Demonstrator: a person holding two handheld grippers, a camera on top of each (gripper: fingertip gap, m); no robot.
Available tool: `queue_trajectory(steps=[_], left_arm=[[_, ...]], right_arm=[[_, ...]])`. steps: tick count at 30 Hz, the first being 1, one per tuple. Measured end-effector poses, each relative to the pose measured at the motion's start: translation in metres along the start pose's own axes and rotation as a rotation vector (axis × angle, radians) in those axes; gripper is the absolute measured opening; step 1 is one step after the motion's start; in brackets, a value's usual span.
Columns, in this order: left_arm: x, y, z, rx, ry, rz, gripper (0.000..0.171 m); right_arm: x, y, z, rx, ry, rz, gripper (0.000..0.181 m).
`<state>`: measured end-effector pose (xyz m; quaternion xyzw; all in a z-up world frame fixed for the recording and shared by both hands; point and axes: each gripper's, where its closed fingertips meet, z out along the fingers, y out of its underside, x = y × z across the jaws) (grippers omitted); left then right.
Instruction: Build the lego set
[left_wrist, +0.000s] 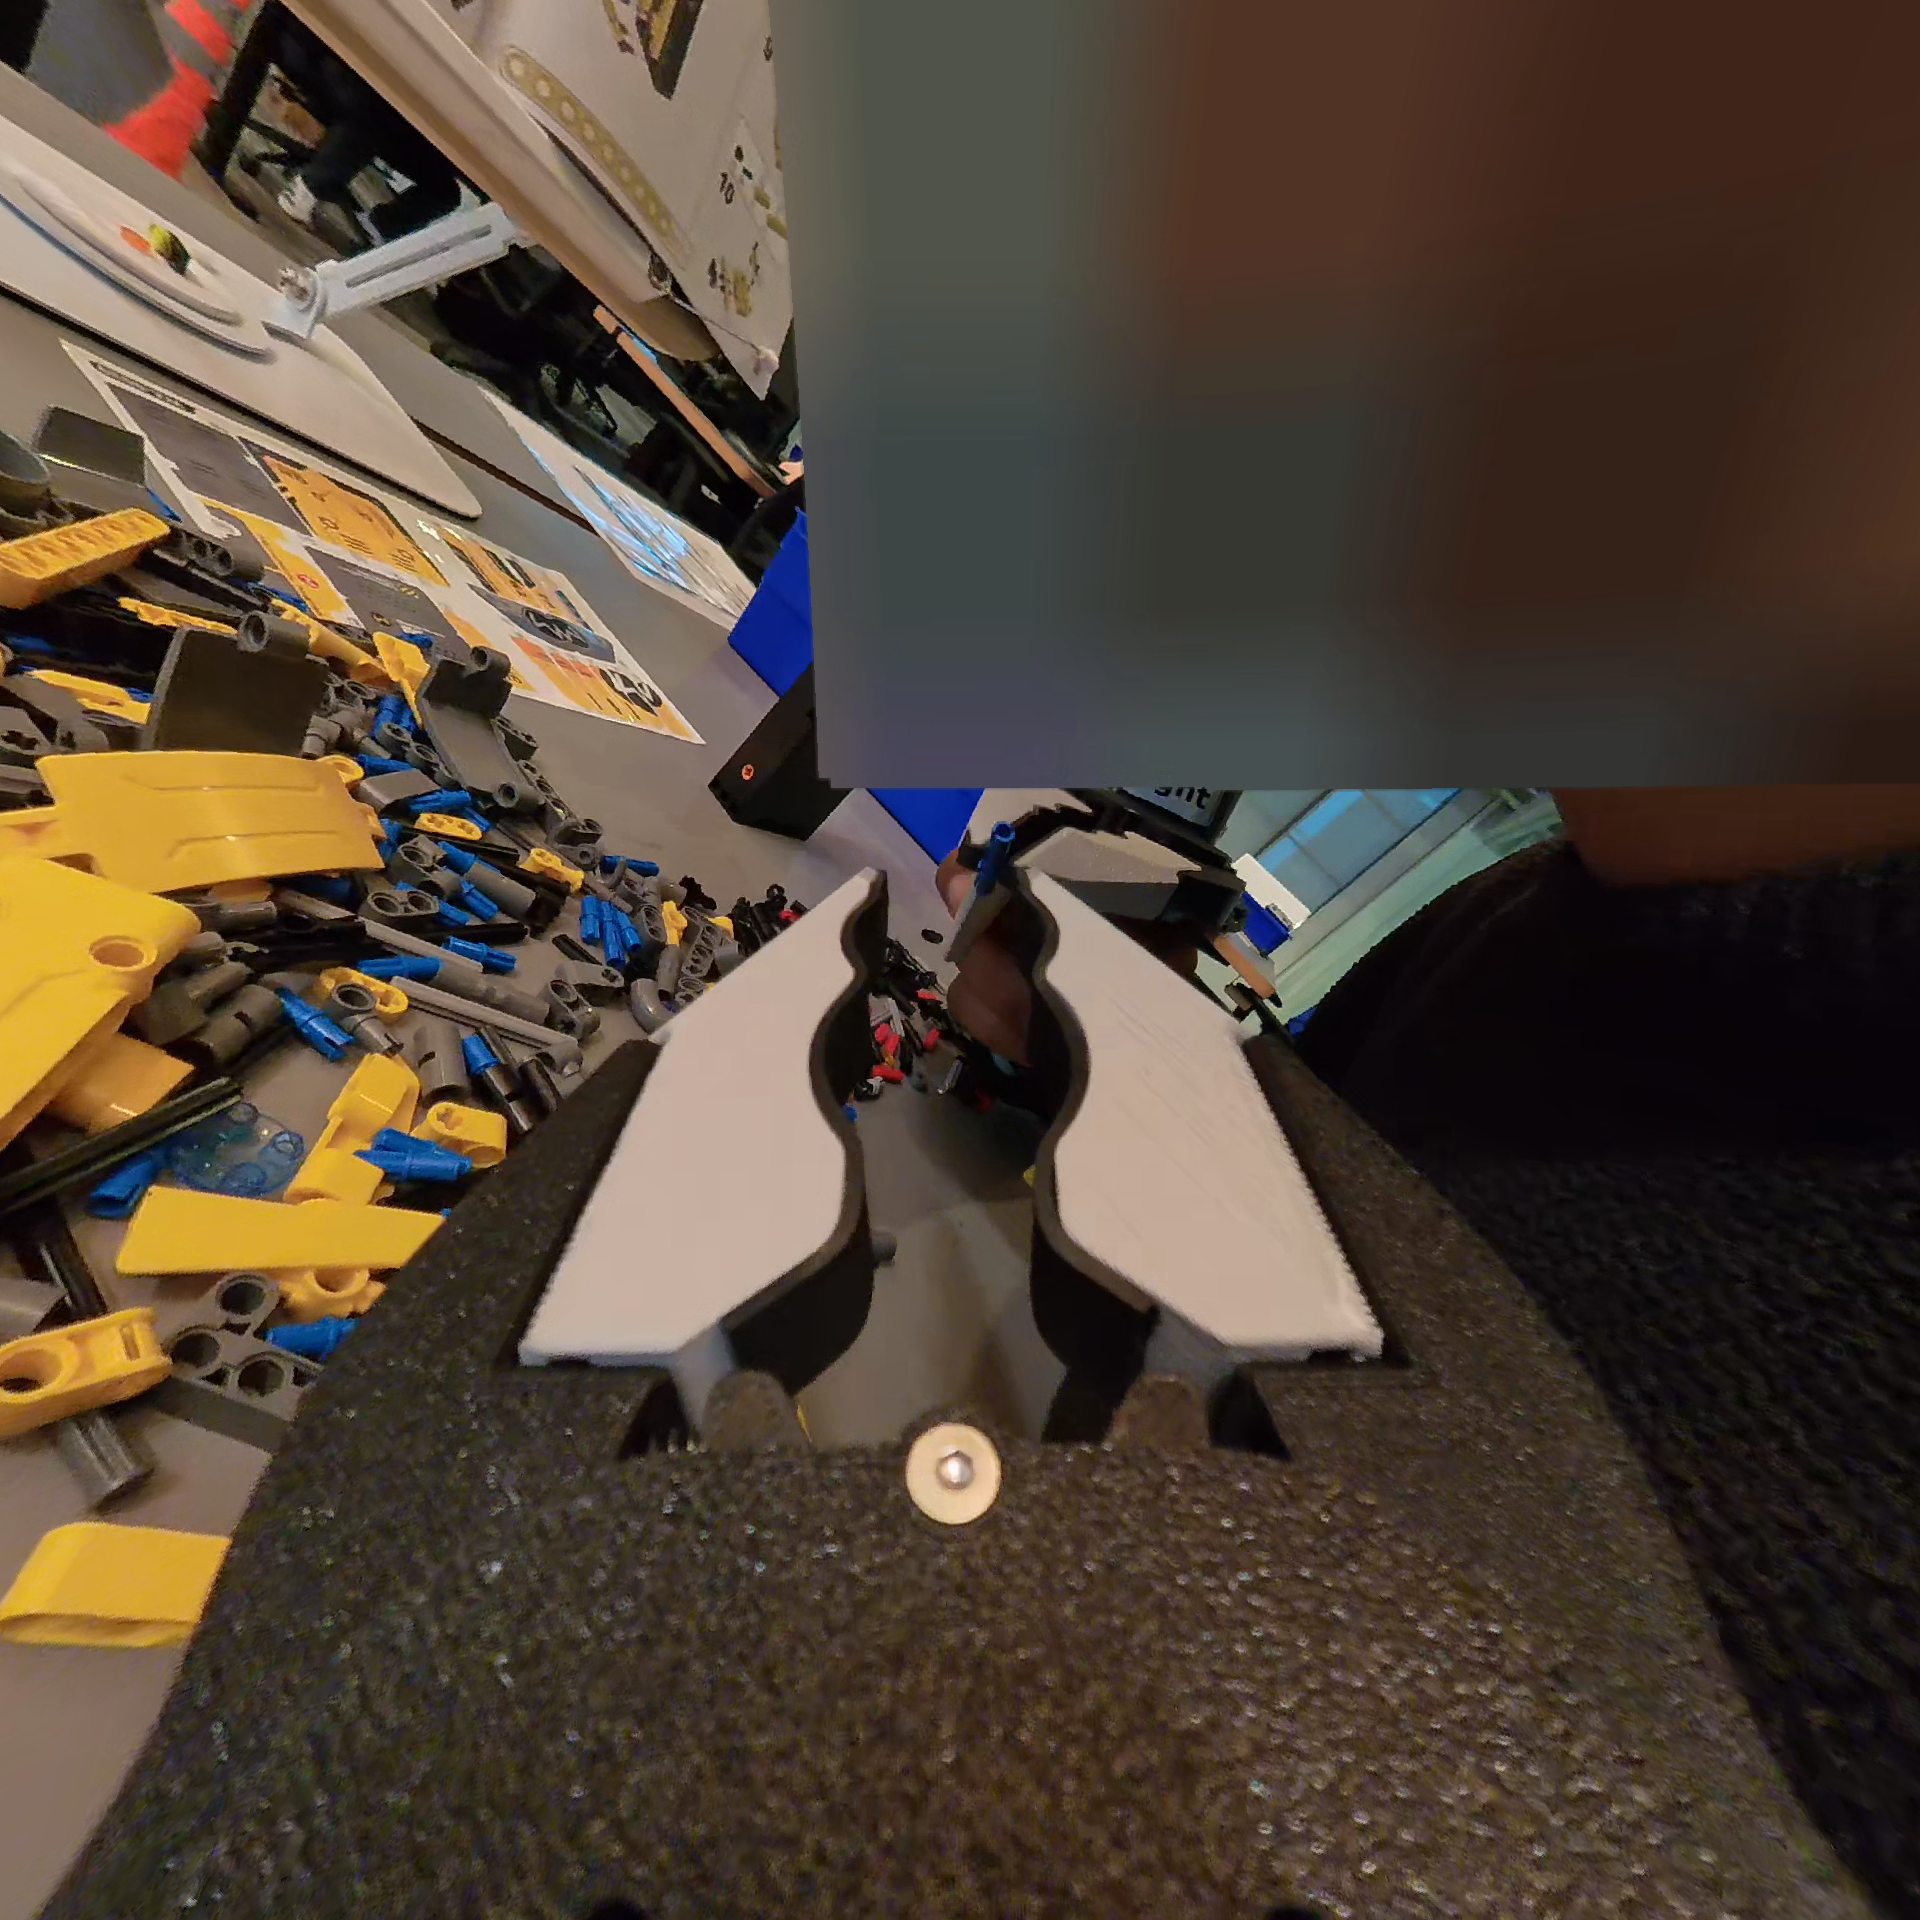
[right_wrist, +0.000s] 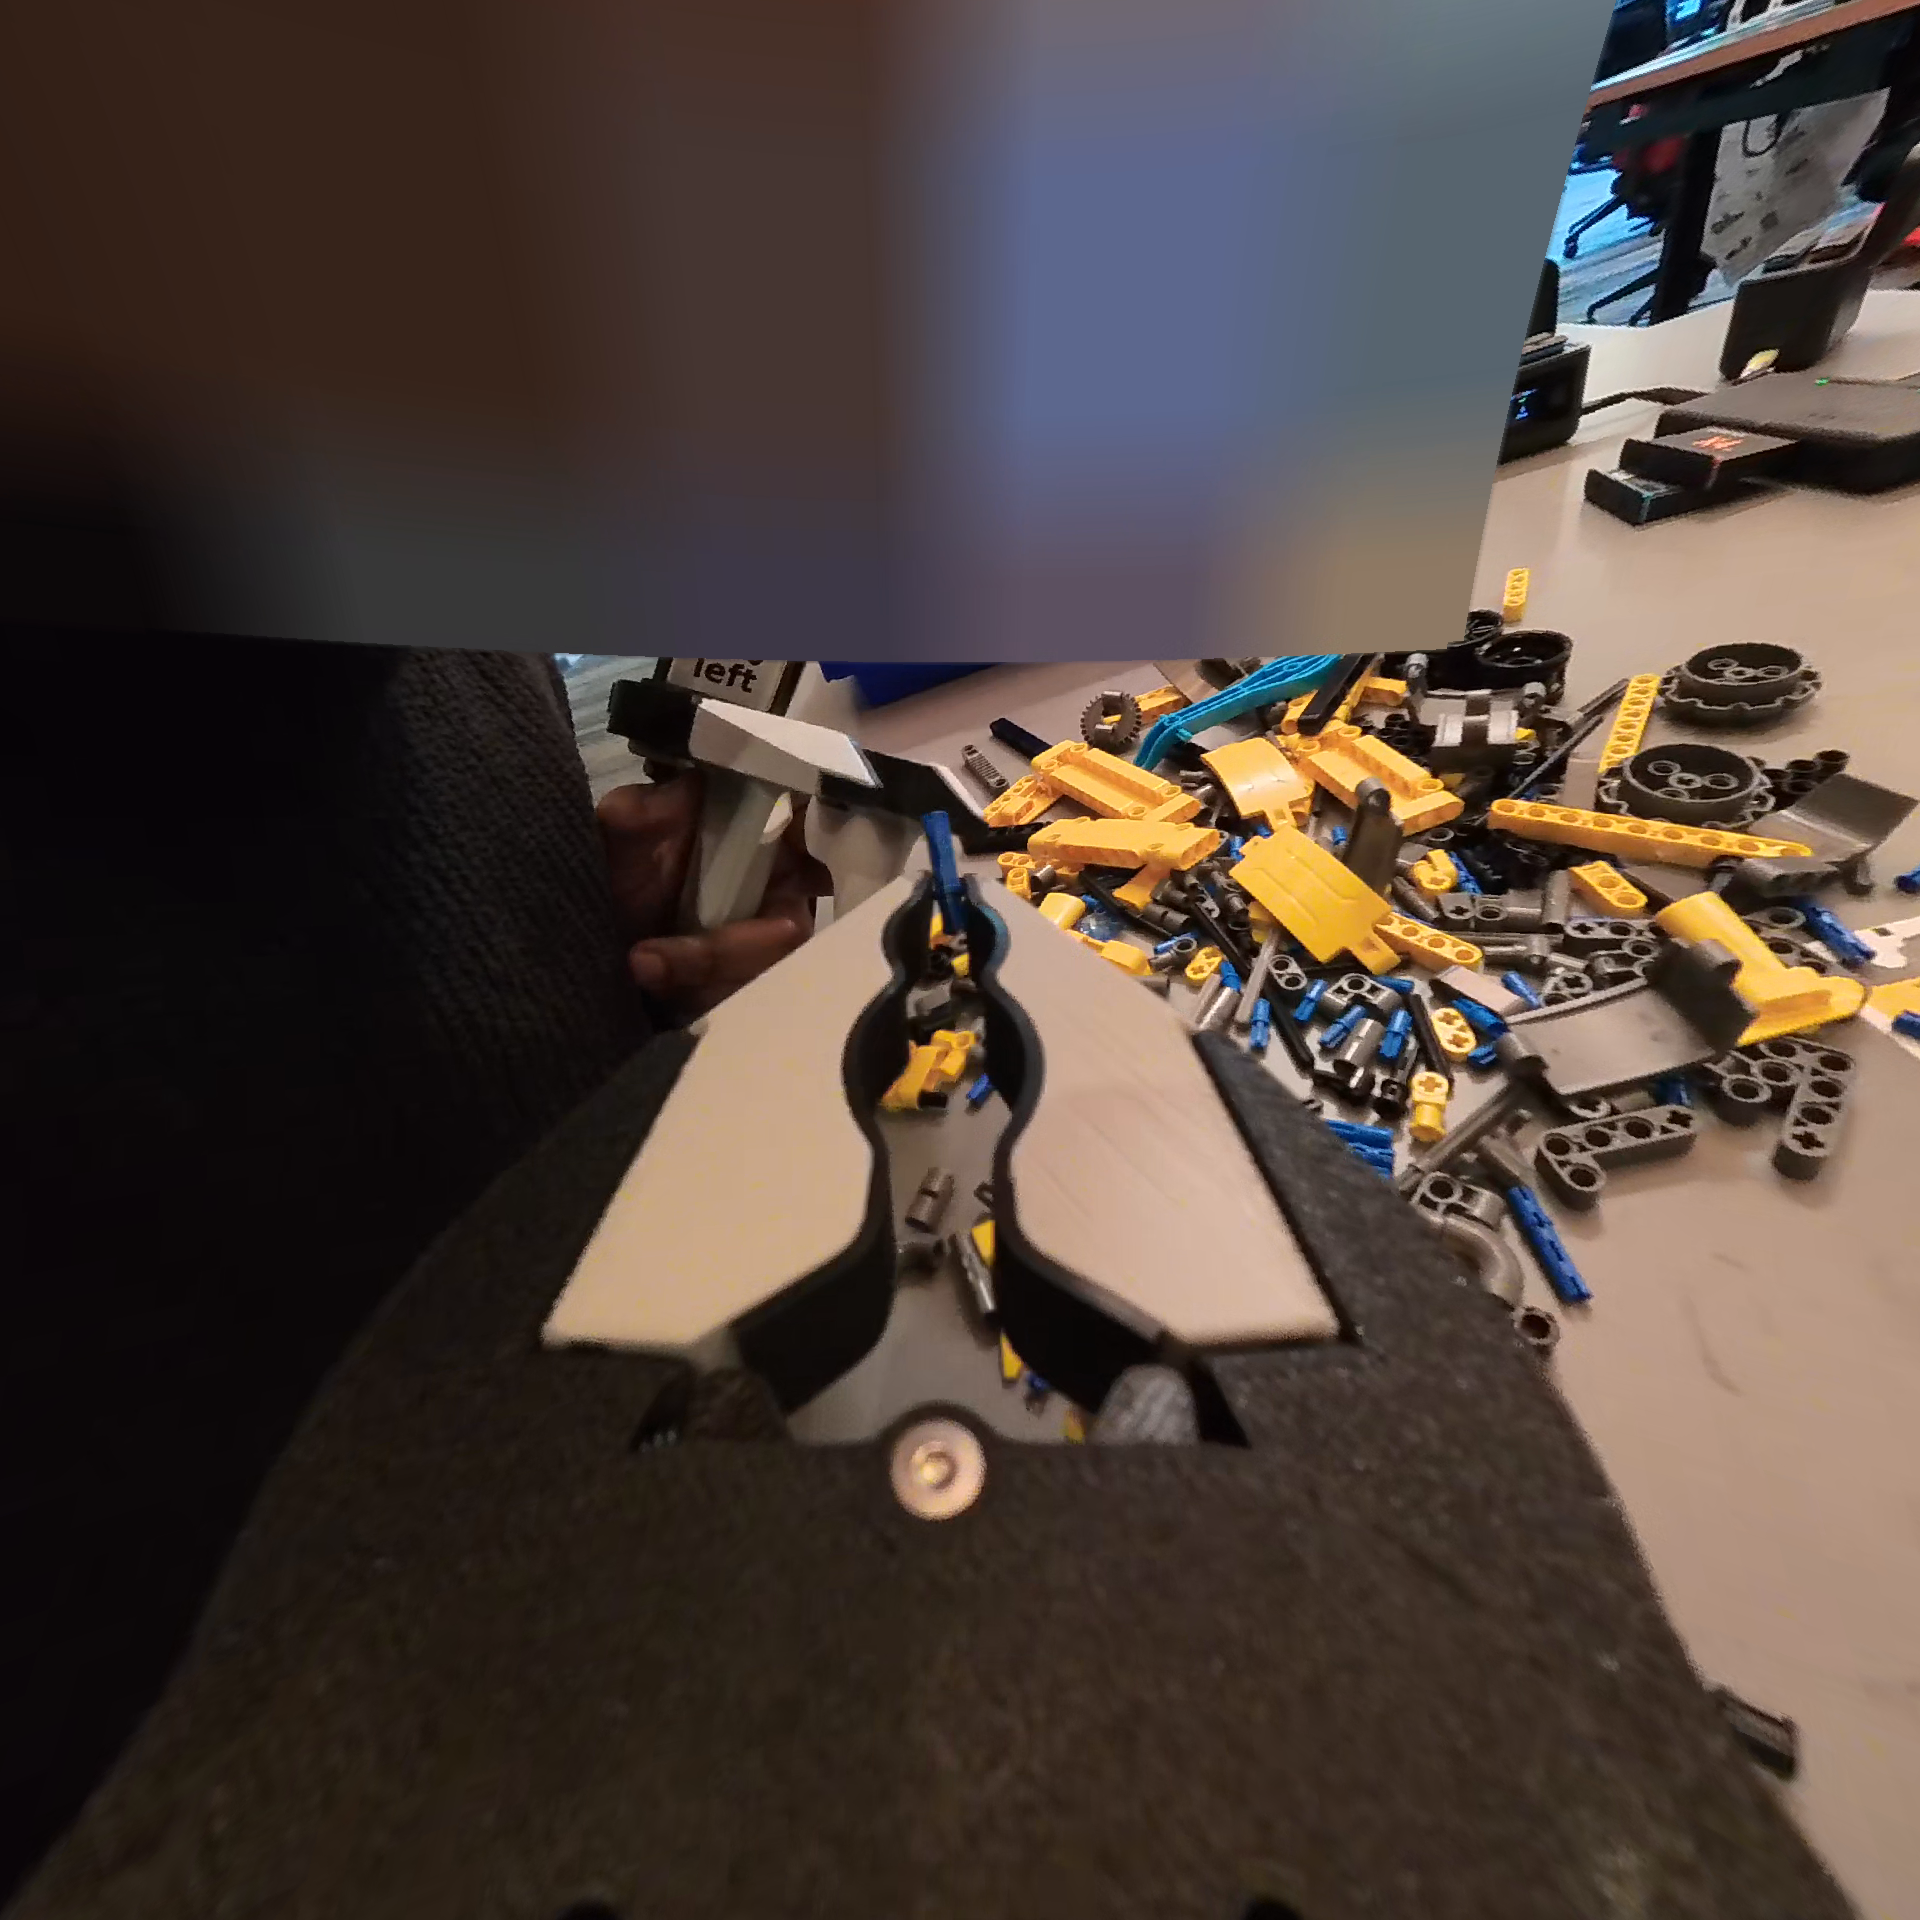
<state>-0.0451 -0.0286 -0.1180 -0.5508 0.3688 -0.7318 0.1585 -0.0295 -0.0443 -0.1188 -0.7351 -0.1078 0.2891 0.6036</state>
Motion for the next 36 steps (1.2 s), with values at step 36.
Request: queue_trajectory(steps=[36], left_arm=[[0.027, 0.015, 0.003, -0.101, 0.203, -0.056, 0.024]], right_arm=[[-0.031, -0.011, -0.002, -0.066, 0.377, -0.732, 0.005]])
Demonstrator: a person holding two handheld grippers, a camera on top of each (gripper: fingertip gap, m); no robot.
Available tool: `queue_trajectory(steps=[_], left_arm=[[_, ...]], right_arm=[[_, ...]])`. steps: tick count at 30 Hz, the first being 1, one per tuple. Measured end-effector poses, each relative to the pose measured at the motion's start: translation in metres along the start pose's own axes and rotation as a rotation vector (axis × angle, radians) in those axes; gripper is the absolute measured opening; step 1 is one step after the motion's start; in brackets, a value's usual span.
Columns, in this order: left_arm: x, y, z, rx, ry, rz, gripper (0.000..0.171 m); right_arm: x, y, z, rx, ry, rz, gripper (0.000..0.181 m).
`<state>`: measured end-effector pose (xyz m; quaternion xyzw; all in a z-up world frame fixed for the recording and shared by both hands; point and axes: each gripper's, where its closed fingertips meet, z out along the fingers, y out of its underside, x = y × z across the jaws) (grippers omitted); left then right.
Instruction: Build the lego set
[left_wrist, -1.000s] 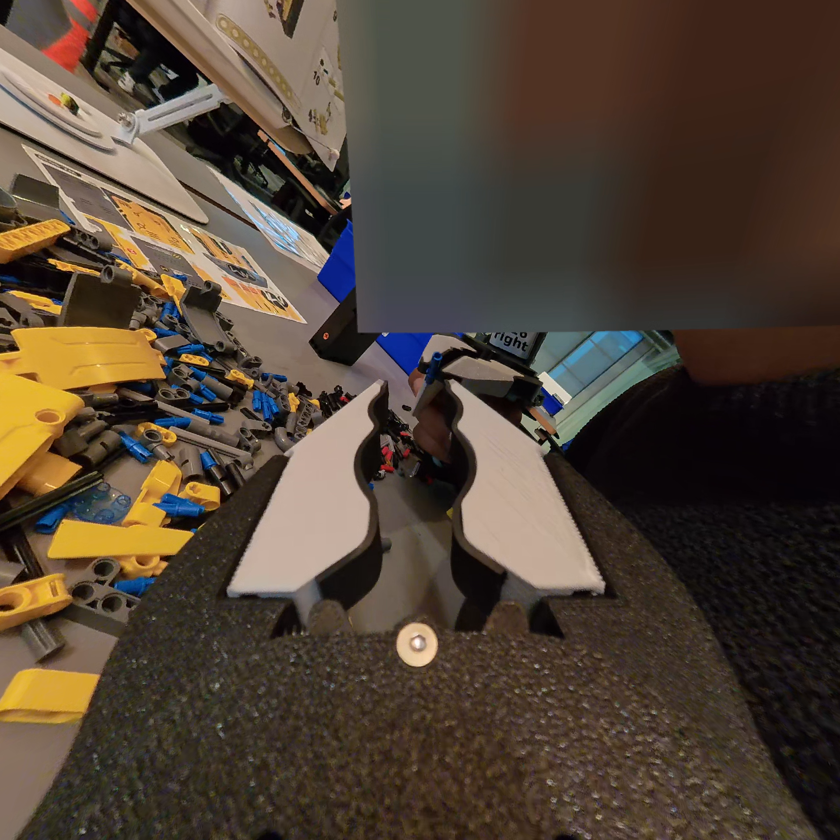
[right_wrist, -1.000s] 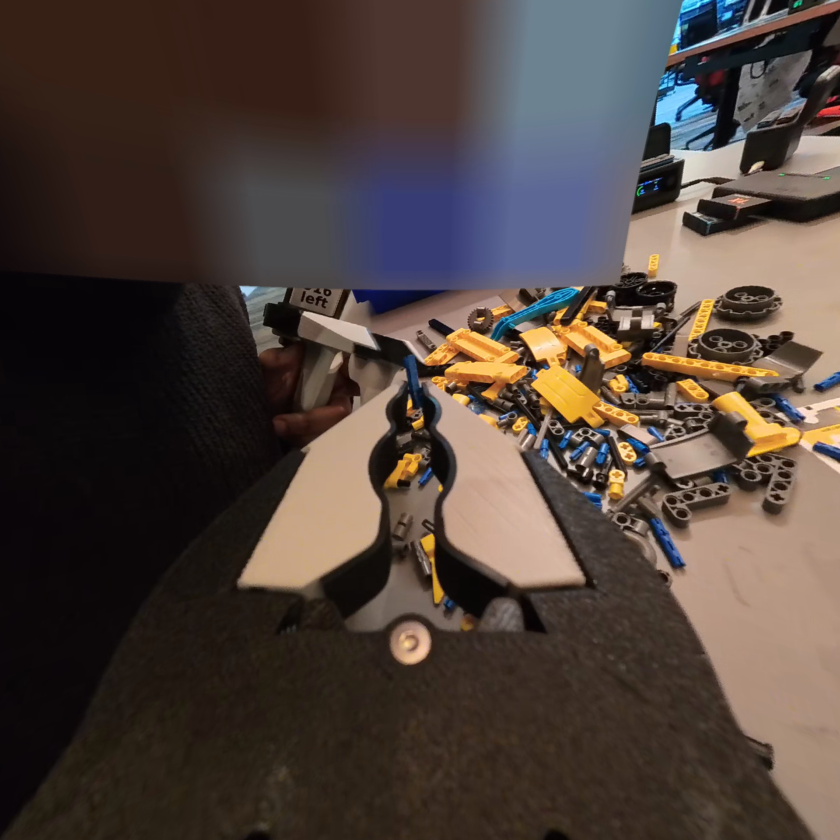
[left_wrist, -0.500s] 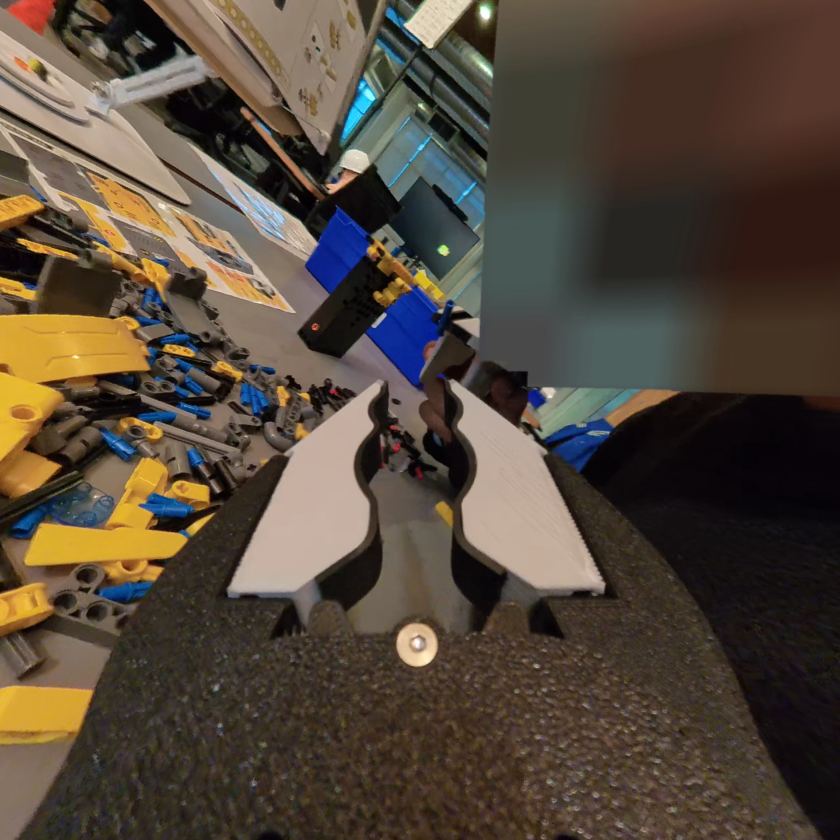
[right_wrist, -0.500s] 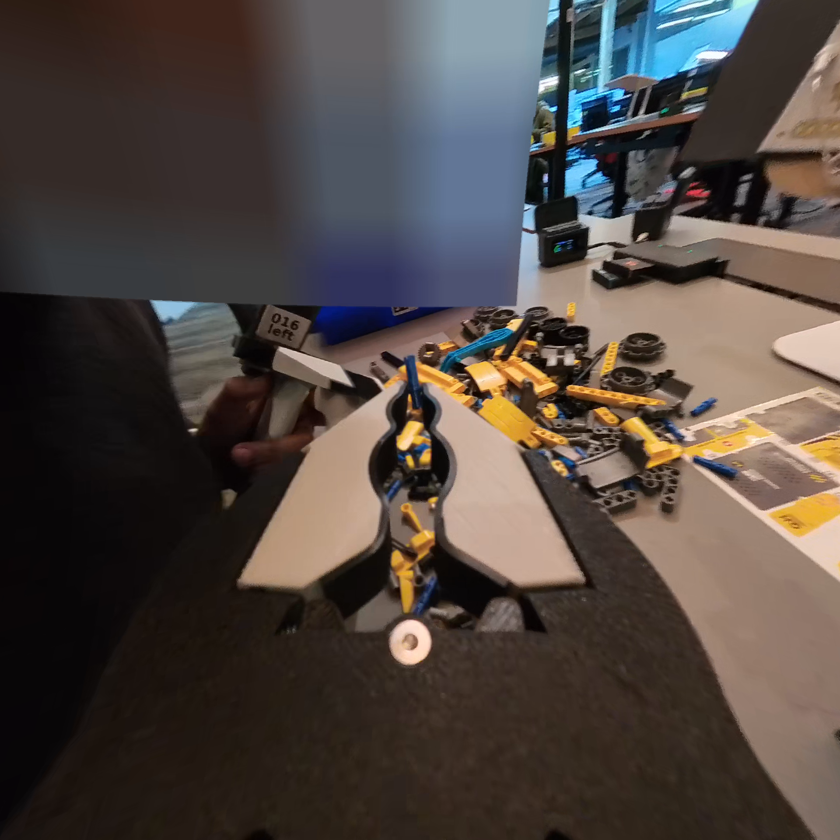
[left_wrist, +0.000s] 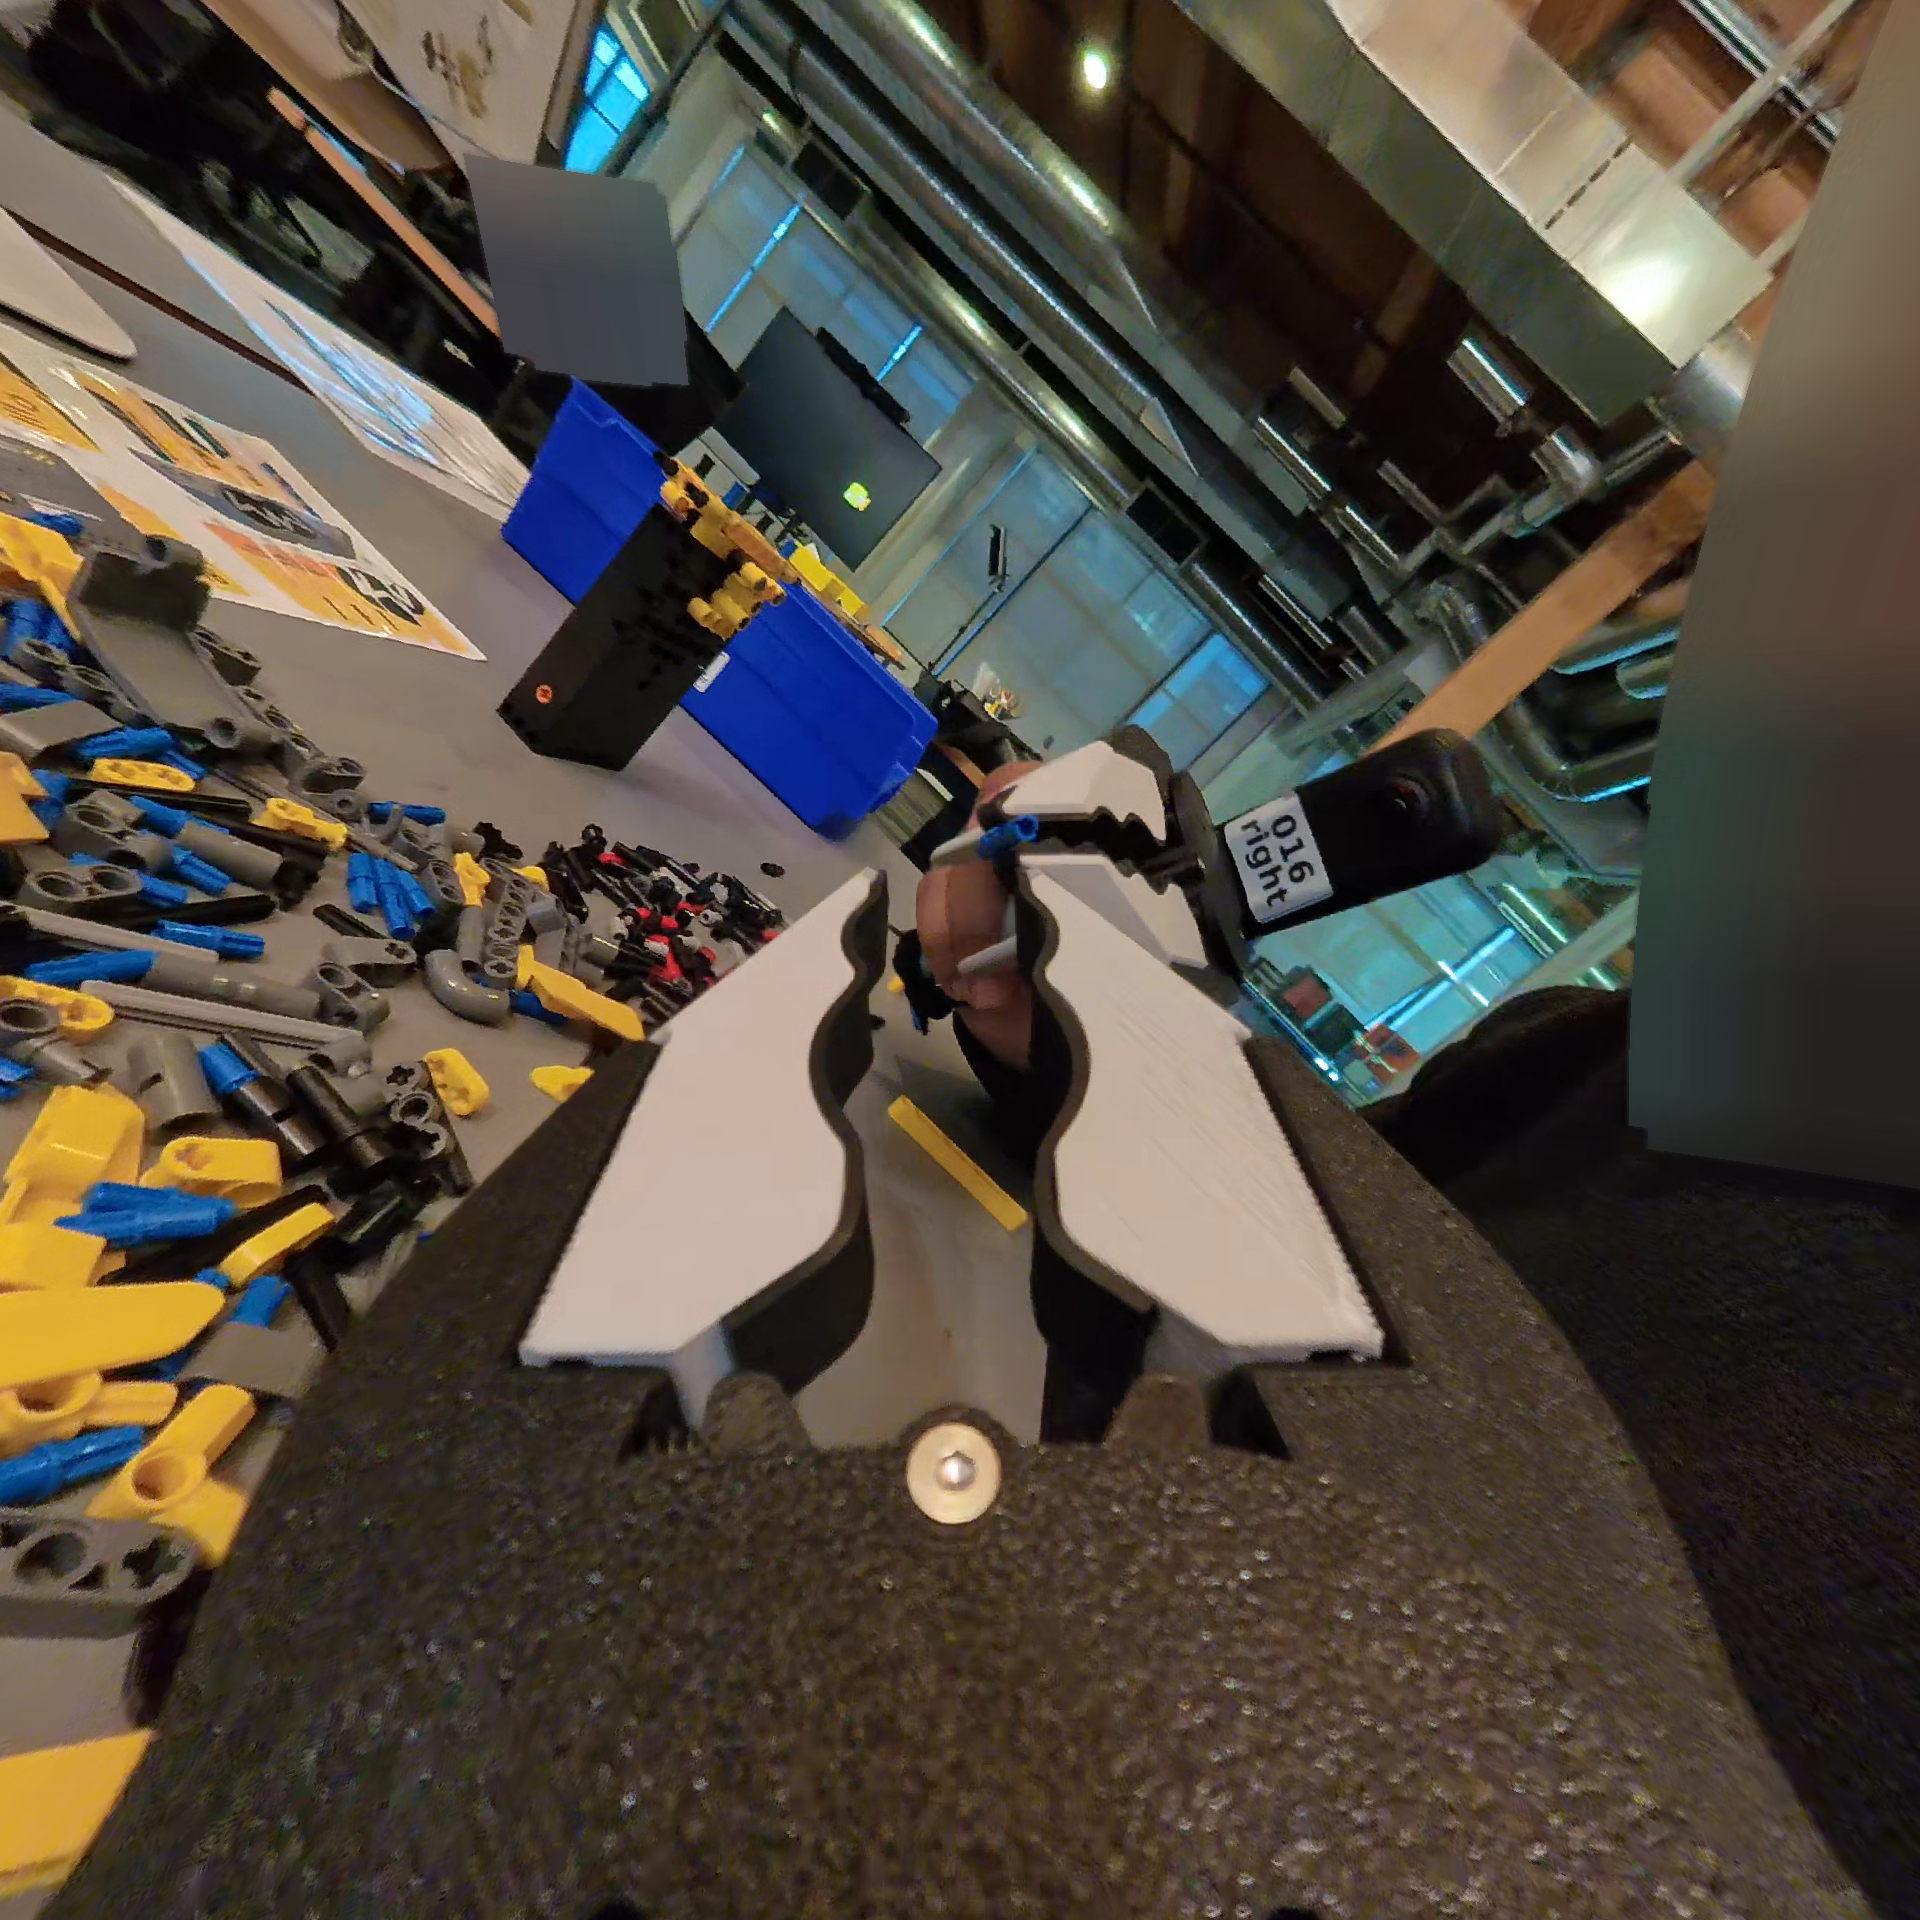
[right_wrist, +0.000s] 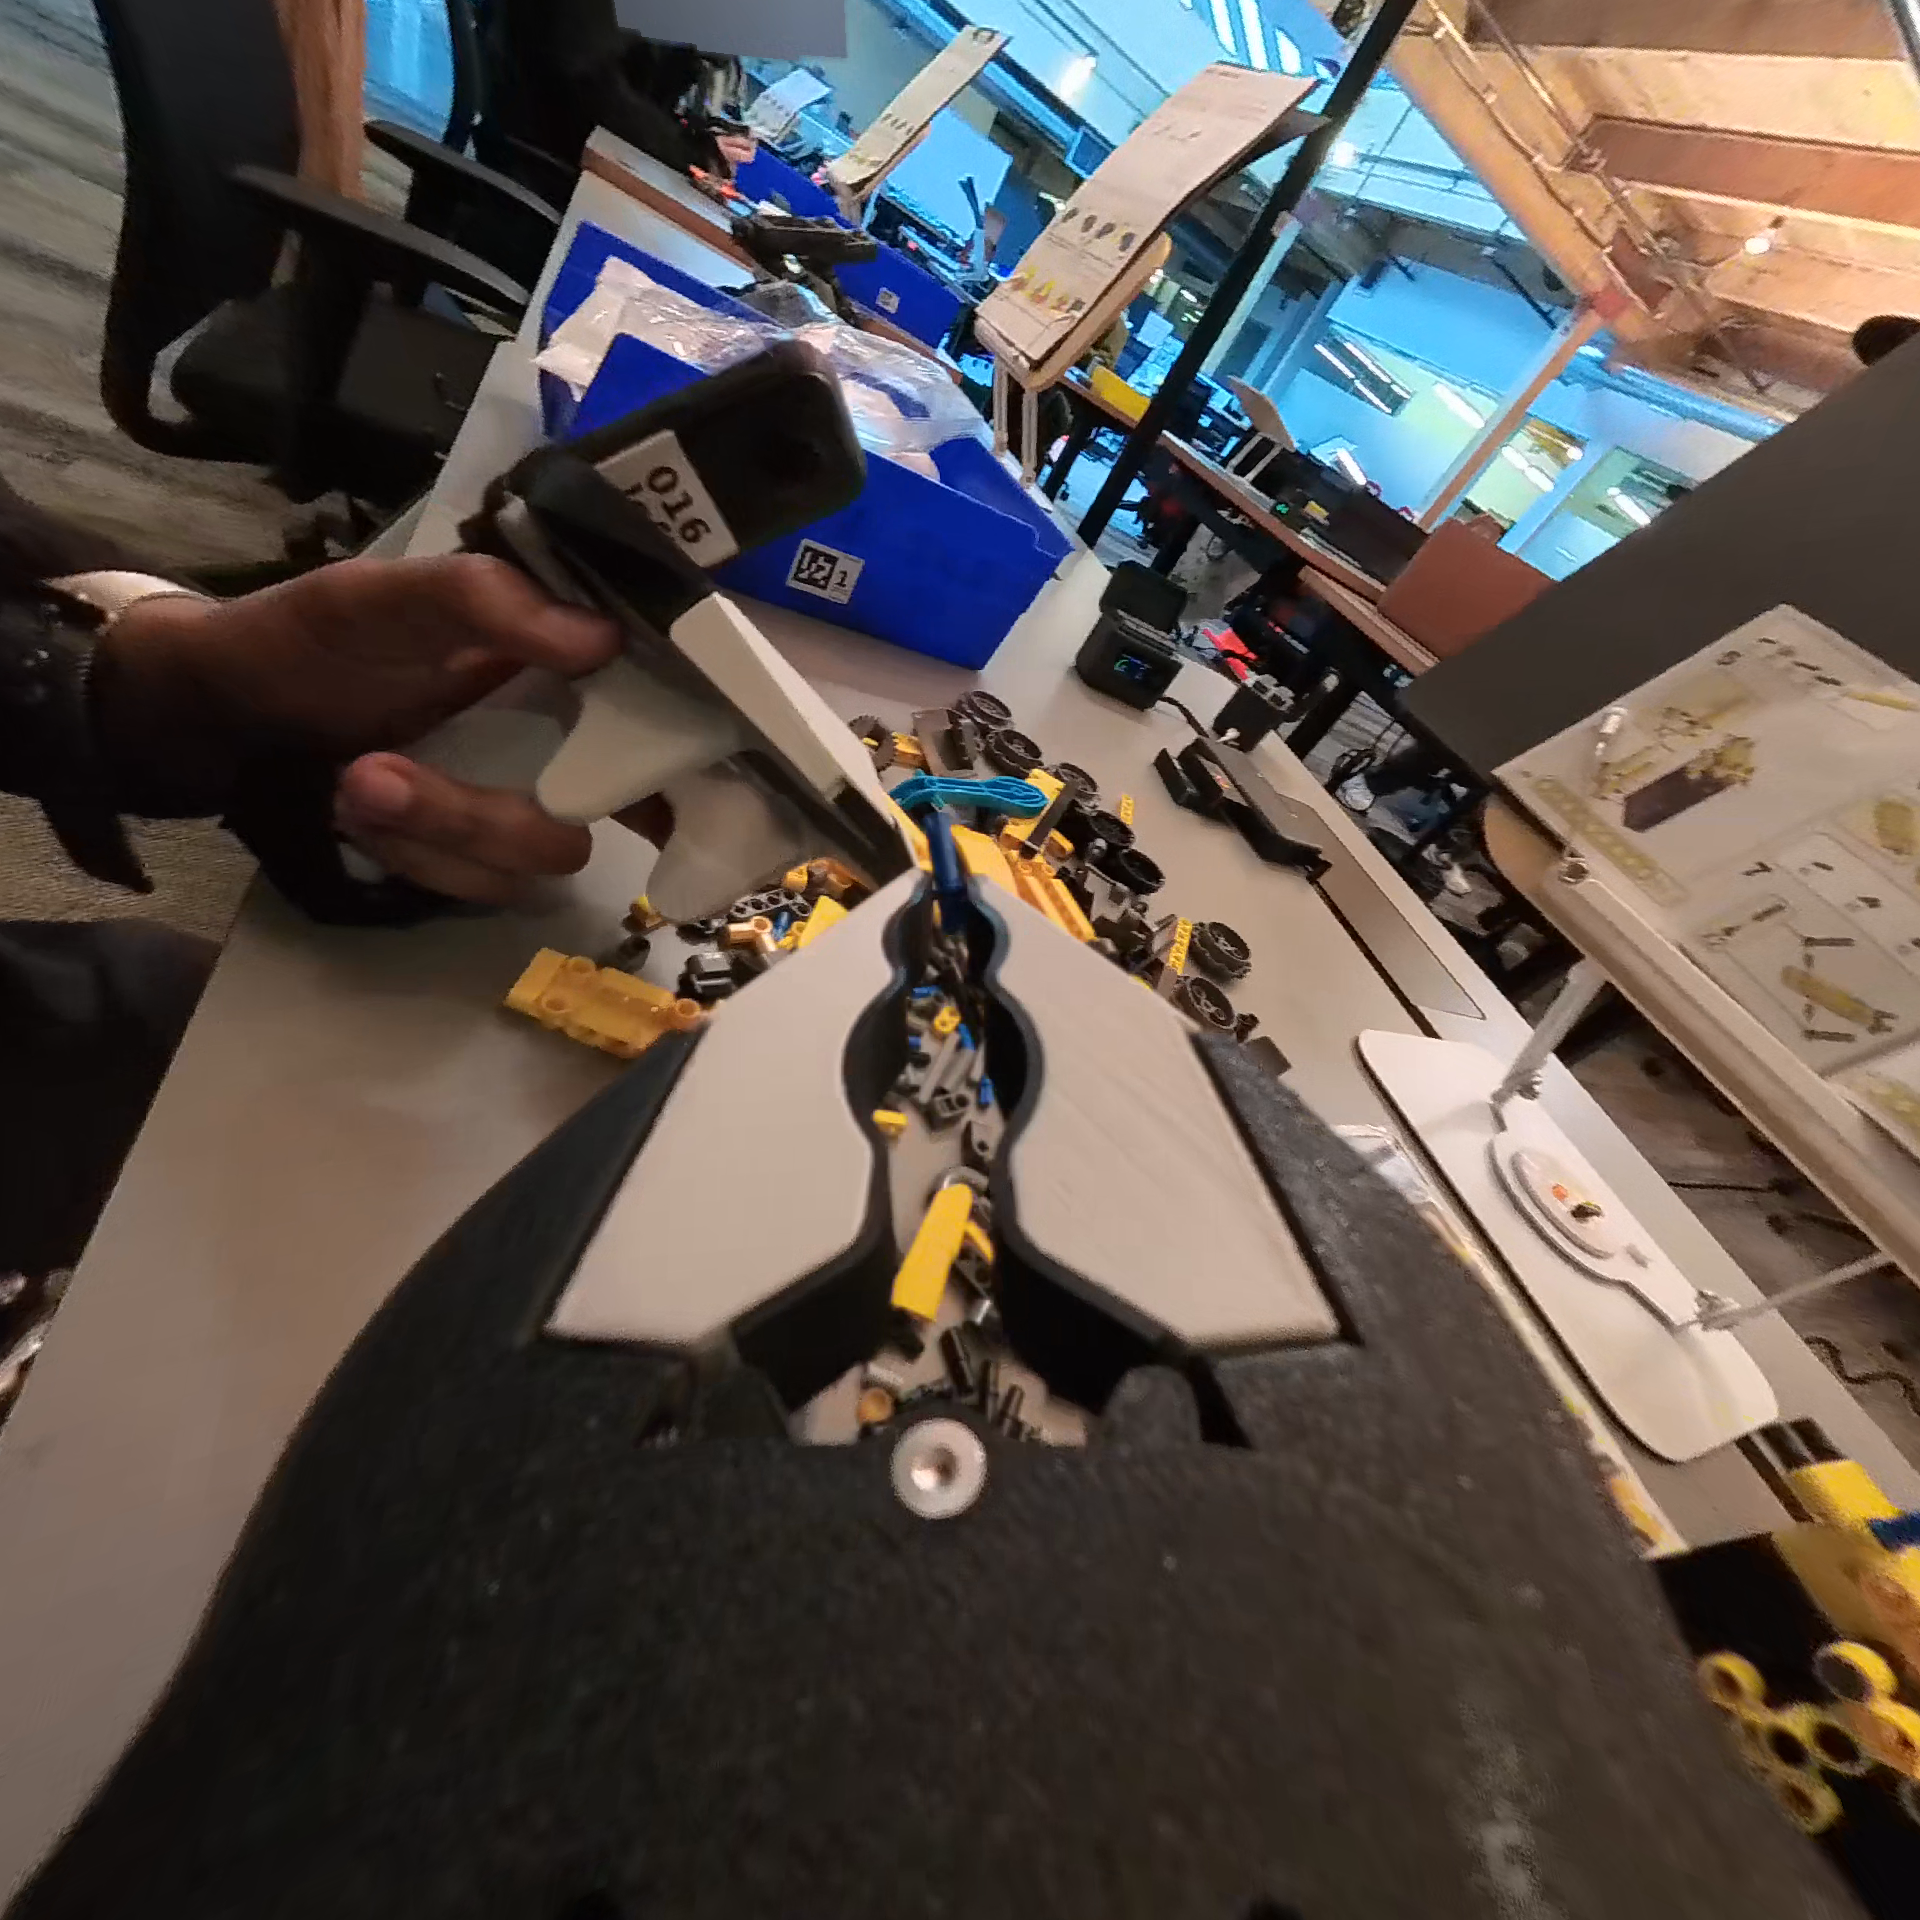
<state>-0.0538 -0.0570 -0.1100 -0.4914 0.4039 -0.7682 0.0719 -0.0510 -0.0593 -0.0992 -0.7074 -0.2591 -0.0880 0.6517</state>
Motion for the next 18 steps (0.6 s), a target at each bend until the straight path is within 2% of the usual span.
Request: queue_trajectory(steps=[8, 10, 18], left_arm=[[0.006, 0.005, 0.002, -0.029, 0.039, -0.007, 0.023], [0.008, 0.004, 0.001, -0.023, 0.052, -0.01, 0.004], [0.011, -0.003, -0.004, 0.006, 0.125, -0.104, 0.004]], right_arm=[[-0.018, 0.001, 0.006, -0.018, -0.064, -0.036, 0.005], [-0.017, 0.001, 0.007, -0.02, -0.054, -0.037, 0.005], [-0.014, -0.01, 0.001, 0.068, -0.07, 0.04, 0.0]])
